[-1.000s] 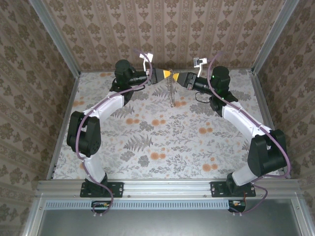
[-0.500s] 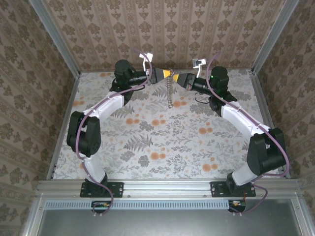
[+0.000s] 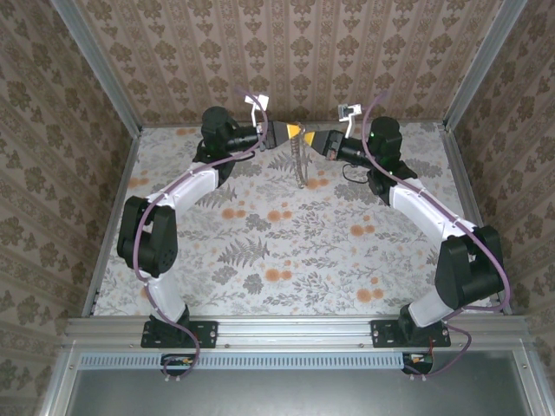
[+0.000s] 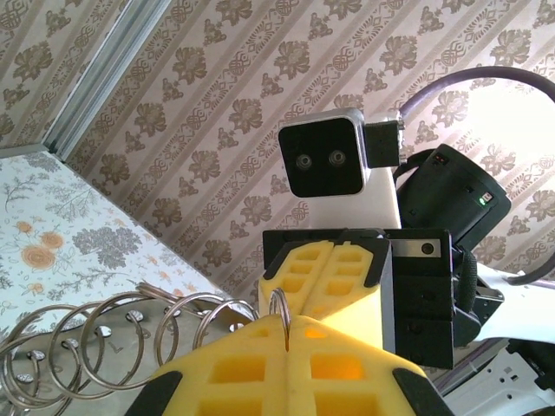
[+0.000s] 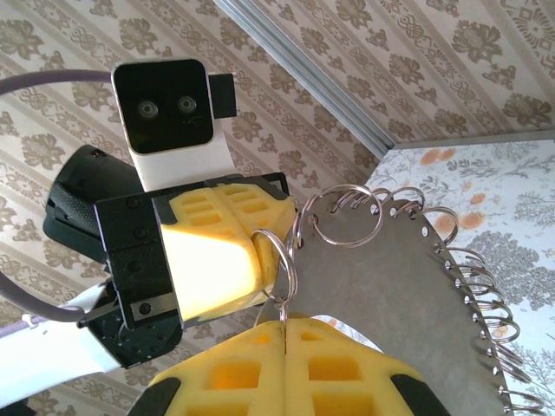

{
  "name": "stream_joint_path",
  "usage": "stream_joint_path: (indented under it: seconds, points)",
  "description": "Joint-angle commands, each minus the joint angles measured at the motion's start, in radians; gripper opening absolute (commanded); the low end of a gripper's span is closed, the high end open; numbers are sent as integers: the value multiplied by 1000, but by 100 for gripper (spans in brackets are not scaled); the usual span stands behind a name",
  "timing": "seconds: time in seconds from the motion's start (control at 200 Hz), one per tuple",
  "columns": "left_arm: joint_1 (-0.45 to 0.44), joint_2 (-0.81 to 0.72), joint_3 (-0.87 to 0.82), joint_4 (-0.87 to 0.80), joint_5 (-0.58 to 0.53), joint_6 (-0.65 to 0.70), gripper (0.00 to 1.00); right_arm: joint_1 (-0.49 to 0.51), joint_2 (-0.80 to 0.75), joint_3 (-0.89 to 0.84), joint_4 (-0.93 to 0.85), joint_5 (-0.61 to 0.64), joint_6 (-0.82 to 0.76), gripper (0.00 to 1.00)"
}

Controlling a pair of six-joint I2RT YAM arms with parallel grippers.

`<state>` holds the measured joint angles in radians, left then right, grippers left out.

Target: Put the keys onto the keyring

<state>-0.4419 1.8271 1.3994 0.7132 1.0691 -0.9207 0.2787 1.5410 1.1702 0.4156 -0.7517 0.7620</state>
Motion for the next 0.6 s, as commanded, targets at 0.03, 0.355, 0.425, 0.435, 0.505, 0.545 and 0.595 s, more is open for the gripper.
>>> stream_joint_path:
  seconds: [0.03, 0.355, 0.425, 0.435, 0.505, 0.545, 0.595]
  points:
    - [-1, -61, -12, 74, -29, -1, 0, 44, -29, 10, -79, 28, -80, 0]
    - [-40, -80, -63, 73, -80, 27, 0, 82, -42, -1, -111, 160, -102, 0]
    - [-43, -98, -90, 69, -117, 43, 0, 88, -54, -10, -103, 195, -94, 0]
    - [-43, -101, -95, 68, -122, 46, 0, 89, -55, -10, -103, 202, -91, 0]
    - [-45, -115, -119, 64, -162, 61, 0, 100, -67, -17, -106, 241, -89, 0]
    - [-46, -121, -133, 66, -183, 65, 0, 105, -73, -19, -112, 269, -87, 0]
    - [-49, -127, -147, 71, -206, 68, 0, 115, -79, -17, -126, 301, -88, 0]
